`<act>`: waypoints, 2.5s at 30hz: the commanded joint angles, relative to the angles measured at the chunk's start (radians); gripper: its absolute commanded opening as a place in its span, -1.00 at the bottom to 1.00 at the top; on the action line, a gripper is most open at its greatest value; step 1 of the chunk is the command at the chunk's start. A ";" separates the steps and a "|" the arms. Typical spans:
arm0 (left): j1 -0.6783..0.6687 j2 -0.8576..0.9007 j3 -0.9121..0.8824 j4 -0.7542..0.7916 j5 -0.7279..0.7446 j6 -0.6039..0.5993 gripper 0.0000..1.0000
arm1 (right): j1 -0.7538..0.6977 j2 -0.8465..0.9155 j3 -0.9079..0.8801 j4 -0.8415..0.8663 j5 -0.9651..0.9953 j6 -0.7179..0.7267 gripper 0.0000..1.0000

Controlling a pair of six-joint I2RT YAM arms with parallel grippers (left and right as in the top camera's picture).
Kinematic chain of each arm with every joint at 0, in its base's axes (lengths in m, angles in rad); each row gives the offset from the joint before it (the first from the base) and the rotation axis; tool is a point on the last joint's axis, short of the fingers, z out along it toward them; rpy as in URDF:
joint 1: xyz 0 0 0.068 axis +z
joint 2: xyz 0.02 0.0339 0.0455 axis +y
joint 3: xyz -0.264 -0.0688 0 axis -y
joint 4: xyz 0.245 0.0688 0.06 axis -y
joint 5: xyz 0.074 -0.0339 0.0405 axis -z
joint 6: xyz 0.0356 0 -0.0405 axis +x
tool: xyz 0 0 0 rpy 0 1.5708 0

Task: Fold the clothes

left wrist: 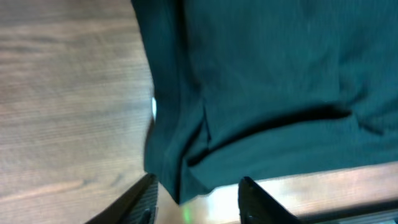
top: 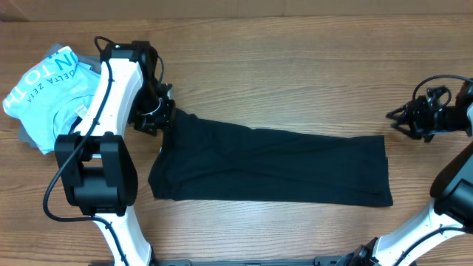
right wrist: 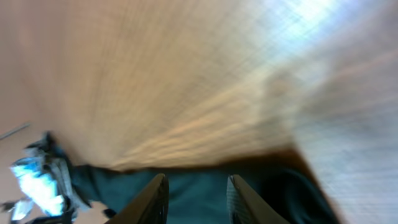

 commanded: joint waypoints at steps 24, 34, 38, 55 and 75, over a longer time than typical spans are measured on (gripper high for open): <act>0.005 -0.021 -0.235 0.206 0.147 -0.016 -0.91 | 0.006 -0.243 -0.144 0.113 0.177 0.102 0.04; 0.005 -0.021 -0.235 0.257 0.104 -0.060 -0.26 | 0.018 -0.242 -0.363 0.248 0.188 0.102 0.05; 0.005 -0.021 -0.235 0.275 0.108 -0.060 -0.39 | 0.043 -0.242 -0.402 0.294 0.206 0.102 -0.03; 0.005 -0.021 -0.235 0.278 0.114 -0.060 -0.92 | 0.043 -0.242 -0.438 0.292 0.328 0.196 -0.92; 0.041 -0.022 -0.137 0.294 0.120 -0.047 0.14 | 0.021 -0.242 -0.422 0.320 0.299 0.234 -0.92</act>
